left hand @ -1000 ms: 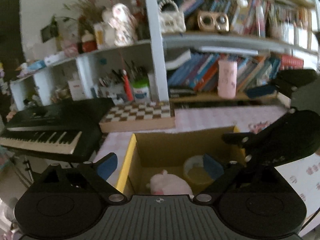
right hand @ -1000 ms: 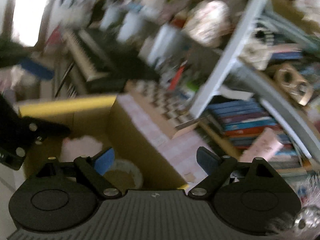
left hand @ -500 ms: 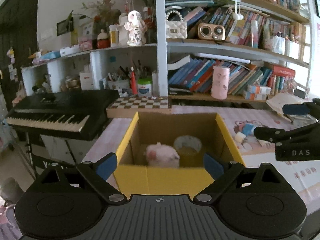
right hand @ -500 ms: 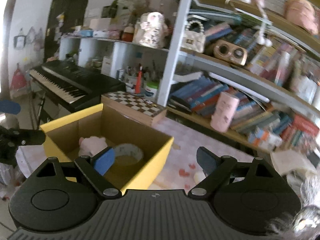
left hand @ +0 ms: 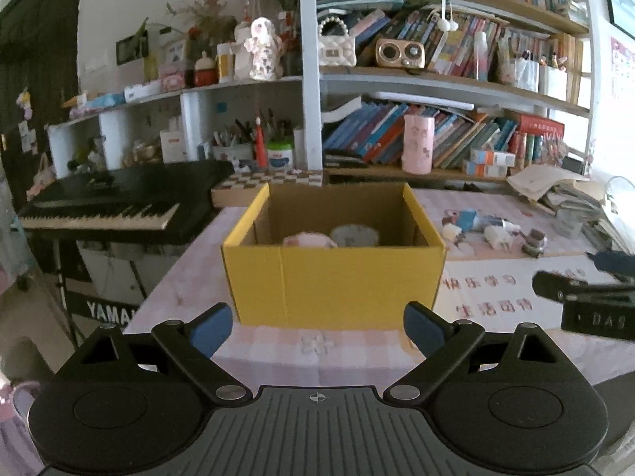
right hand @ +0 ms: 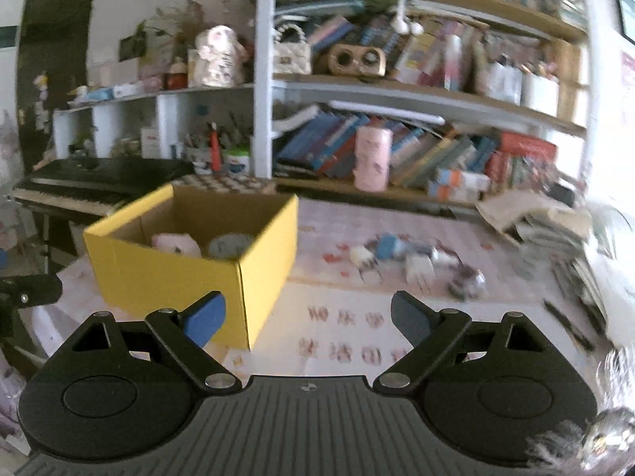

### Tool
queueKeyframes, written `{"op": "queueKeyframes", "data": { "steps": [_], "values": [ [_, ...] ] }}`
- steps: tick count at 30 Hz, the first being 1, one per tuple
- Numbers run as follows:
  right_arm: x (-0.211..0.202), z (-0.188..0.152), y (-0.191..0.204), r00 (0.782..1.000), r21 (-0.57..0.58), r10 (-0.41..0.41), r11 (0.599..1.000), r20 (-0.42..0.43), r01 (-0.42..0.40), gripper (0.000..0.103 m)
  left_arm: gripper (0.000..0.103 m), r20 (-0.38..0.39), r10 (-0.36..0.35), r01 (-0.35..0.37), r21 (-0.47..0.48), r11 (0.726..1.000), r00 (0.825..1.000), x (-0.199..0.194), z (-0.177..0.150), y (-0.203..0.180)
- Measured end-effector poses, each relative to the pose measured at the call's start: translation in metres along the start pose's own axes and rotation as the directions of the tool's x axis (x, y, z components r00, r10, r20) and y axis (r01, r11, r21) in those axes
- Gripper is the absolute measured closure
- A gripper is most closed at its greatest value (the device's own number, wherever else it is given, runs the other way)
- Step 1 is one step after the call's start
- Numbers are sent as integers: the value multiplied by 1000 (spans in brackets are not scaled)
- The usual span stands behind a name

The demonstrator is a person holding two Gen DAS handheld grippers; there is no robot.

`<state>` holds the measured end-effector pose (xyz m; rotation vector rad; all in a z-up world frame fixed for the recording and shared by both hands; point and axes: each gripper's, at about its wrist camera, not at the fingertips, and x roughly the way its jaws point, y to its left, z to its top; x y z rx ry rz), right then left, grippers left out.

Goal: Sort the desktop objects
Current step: 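Withdraw both tools from the box and move toward the toy truck and charger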

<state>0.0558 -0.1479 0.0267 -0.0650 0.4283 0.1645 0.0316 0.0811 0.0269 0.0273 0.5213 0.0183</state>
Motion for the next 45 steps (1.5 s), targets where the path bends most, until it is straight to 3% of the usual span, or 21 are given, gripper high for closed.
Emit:
{"op": "queueKeyframes", "data": {
  "steps": [7, 14, 25, 37, 45],
  "values": [
    [-19, -35, 9, 995, -6, -82, 997, -65, 81, 13, 8, -34, -10, 8, -40, 999, 999, -6, -22, -11],
    [-29, -60, 5, 981, 101, -121, 985, -152, 137, 13, 8, -61, -32, 34, 33, 999, 998, -6, -34, -26],
    [-28, -59, -4, 977, 62, -138, 987, -163, 150, 11, 8, -86, -76, 80, 46, 996, 993, 7, -32, -44],
    [-25, -60, -46, 949, 102, -237, 960, -209, 262, 11, 8, -119, -208, 222, 126, 967, 971, 31, -23, -93],
    [-21, -63, -70, 926, 115, -287, 940, -246, 322, 11, 8, -143, -260, 281, 147, 948, 955, 47, -18, -121]
  ]
}}
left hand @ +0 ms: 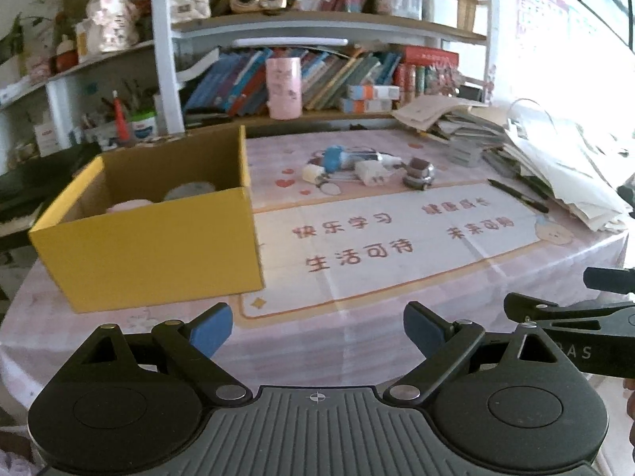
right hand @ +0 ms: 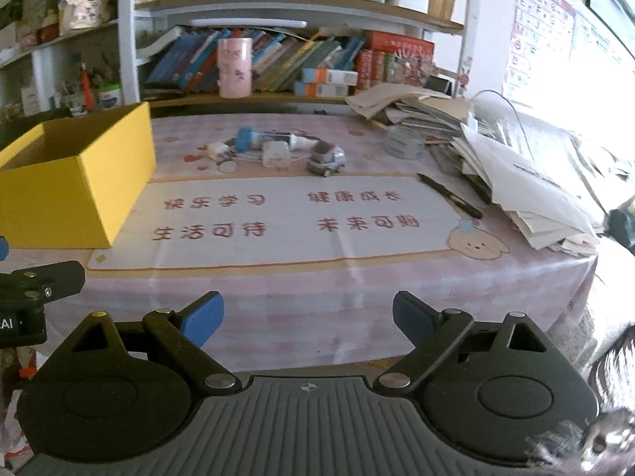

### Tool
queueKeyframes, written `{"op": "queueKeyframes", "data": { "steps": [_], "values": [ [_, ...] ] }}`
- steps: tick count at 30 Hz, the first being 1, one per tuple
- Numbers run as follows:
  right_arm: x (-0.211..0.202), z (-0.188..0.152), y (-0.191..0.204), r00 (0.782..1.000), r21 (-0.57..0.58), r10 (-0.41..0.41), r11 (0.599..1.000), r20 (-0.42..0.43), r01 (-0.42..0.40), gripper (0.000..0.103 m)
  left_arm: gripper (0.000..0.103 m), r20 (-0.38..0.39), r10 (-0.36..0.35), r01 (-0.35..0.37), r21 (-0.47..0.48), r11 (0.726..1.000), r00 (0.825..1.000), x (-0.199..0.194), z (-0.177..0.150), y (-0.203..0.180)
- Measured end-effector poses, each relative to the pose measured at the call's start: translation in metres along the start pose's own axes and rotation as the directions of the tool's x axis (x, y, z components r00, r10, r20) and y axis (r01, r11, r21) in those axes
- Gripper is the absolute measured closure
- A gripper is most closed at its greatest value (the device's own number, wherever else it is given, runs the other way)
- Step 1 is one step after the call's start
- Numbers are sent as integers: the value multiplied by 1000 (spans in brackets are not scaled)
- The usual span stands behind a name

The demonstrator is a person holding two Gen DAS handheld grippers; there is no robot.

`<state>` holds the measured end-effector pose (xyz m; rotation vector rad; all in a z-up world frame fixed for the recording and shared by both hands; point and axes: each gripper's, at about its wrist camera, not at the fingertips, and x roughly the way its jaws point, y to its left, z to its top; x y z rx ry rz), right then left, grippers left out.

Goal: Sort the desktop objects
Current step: 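Withdraw both tools from the box and move toward the toy truck and charger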

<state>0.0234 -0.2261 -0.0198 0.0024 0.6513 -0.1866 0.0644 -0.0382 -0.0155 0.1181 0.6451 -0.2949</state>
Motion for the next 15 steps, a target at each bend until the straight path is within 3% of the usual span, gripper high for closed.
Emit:
{"op": "queueKeyframes", "data": {
  "steps": [15],
  "values": [
    [40, 16, -32, 999, -2, -16, 1000, -34, 16, 11, 8, -14, -25, 26, 28, 999, 1000, 45, 23, -33]
  ]
}}
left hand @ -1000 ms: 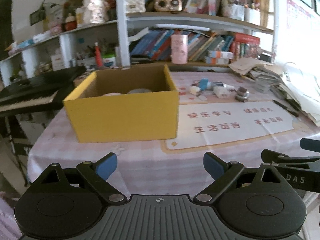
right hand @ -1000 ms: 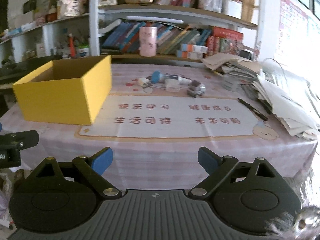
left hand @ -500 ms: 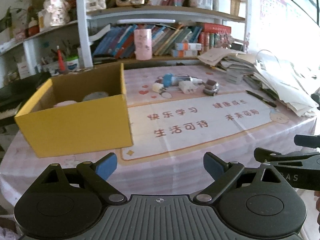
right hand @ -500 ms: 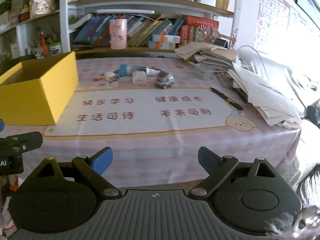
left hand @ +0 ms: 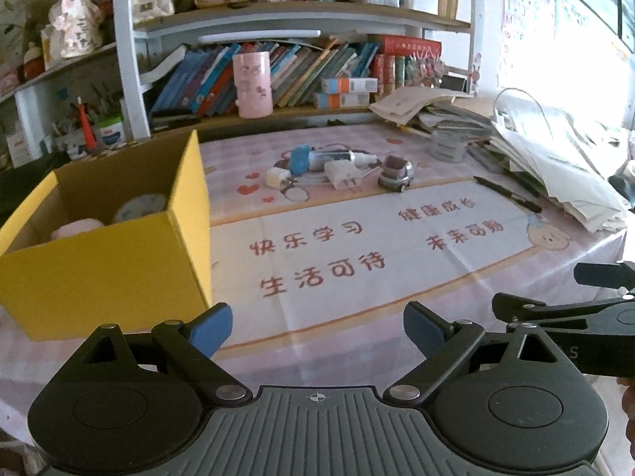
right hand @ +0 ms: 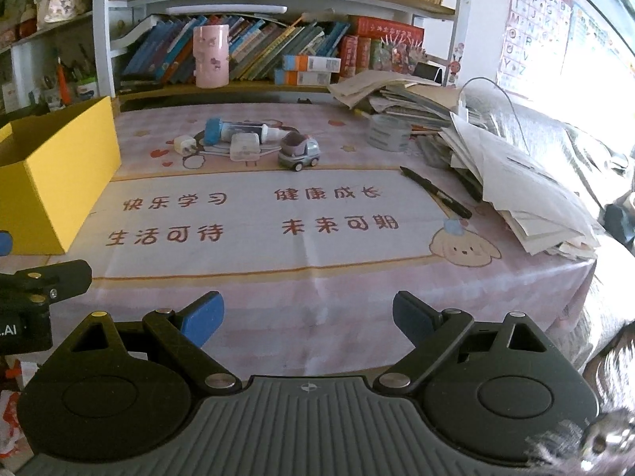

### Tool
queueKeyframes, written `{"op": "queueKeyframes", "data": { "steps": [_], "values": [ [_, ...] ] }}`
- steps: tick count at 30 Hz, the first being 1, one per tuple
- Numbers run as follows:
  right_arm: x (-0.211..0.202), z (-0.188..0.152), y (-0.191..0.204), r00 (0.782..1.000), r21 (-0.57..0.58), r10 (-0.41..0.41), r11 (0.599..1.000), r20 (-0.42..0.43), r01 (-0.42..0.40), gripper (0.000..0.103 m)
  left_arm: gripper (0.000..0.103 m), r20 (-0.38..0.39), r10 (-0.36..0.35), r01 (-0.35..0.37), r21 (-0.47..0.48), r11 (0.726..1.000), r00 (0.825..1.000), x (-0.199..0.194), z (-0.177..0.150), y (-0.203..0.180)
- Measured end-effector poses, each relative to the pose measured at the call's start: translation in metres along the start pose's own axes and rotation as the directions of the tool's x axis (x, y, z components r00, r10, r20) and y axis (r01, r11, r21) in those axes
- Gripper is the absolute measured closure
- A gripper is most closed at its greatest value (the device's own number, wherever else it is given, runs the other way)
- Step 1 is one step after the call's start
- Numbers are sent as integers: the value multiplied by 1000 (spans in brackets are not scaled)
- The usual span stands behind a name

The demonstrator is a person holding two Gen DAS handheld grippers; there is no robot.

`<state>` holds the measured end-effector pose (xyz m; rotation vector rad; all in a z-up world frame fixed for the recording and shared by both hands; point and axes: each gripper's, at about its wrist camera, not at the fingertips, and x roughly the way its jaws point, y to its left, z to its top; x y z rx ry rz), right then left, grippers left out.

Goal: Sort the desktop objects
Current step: 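Withdraw both tools from the box and move toward the toy truck and charger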

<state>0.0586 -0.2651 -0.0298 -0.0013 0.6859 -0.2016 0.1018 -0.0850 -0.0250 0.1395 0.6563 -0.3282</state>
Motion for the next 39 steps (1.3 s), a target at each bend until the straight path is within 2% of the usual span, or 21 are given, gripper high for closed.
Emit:
{"op": "queueKeyframes", "data": {
  "steps": [11, 18, 28, 34, 39],
  "values": [
    [49, 37, -32, 998, -30, 45, 998, -39, -46, 11, 8, -23, 37, -38, -23, 999, 999, 42, 33, -25],
    [80, 60, -54, 994, -63, 95, 993, -53, -99, 11, 8, -45, 84, -87, -63, 994, 995, 65, 51, -40],
    [130, 97, -70, 976, -110, 207, 971, -69, -214, 11, 8, -67, 208, -215, -125, 969, 976, 93, 73, -48],
    [160, 115, -72, 957, -124, 277, 950, -84, -286, 11, 8, -84, 259, -268, -139, 953, 962, 114, 88, -48],
    [191, 128, -72, 949, -147, 300, 939, -99, -312, 14, 8, -81, 288, -297, -143, 944, 954, 132, 105, -43]
  ]
}}
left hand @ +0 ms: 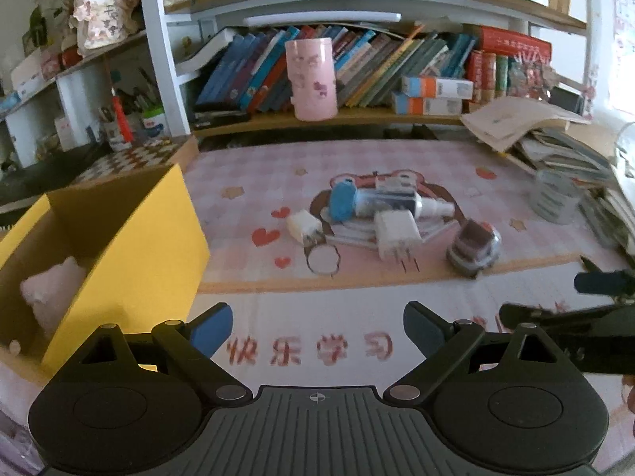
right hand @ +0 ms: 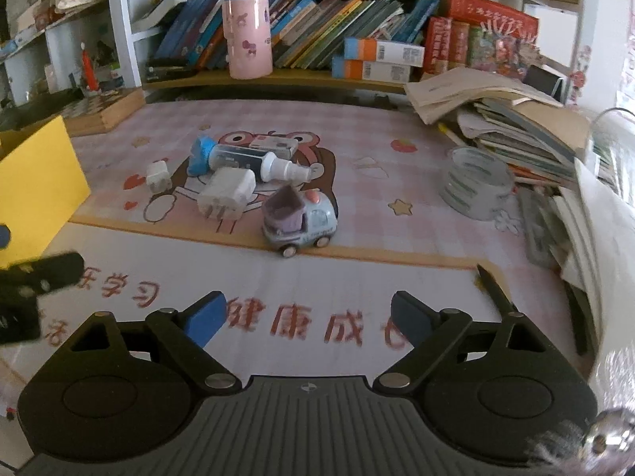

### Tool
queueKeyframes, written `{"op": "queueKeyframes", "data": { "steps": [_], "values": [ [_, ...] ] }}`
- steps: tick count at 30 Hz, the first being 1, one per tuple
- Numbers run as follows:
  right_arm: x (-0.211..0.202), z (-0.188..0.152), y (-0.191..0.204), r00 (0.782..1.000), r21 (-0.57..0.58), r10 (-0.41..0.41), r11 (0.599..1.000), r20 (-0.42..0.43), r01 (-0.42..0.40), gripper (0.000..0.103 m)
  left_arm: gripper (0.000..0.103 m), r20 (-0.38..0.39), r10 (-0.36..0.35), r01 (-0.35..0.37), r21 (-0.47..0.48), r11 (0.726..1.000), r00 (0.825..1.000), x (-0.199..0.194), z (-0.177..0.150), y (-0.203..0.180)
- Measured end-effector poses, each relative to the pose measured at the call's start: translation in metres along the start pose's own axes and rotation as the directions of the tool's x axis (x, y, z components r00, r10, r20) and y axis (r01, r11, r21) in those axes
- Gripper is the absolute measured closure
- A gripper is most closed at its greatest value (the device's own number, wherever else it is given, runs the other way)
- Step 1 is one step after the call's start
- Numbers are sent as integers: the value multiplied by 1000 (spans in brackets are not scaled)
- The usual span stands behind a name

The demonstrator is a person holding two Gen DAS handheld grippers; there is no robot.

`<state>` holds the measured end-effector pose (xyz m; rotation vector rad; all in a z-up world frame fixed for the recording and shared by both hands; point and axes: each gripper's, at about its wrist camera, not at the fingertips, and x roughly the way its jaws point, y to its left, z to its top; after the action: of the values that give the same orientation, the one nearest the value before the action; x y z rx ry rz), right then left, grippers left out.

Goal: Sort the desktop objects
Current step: 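Withdraw both tools from the box and move toward the toy truck and charger, then grasp the grey toy truck with the right tool while the left tool grasps the white charger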

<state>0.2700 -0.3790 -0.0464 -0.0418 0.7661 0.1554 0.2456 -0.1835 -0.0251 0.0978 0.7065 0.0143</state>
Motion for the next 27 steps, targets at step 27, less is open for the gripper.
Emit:
{"op": "queueKeyframes", "data": {
  "steps": [27],
  "values": [
    [91, 42, -16, 990, -173, 144, 974, -5, -143, 42, 20, -82, -46, 47, 13, 999, 996, 74, 49, -26]
  ]
}}
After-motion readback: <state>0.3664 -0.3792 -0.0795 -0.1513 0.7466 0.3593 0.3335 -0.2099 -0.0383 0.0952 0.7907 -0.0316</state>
